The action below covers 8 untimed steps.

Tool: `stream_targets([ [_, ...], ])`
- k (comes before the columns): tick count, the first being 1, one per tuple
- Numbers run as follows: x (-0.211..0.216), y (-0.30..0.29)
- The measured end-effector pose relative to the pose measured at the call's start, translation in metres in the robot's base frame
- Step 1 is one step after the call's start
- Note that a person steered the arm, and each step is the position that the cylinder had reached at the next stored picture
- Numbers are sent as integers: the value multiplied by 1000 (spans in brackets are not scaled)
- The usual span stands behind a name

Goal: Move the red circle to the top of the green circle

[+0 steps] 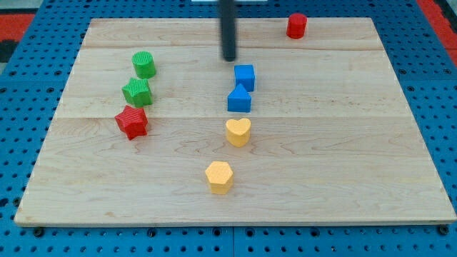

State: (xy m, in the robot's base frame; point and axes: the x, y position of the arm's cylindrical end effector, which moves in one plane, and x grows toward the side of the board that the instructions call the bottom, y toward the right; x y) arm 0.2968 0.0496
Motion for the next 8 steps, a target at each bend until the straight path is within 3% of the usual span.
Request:
stream_targets([
  [1,-26,119],
  [2,-93,156],
  [3,-105,101],
  [4,-100,3],
  [5,-99,-37],
  [6,-102,40],
  [7,-78,112],
  [8,-61,46],
])
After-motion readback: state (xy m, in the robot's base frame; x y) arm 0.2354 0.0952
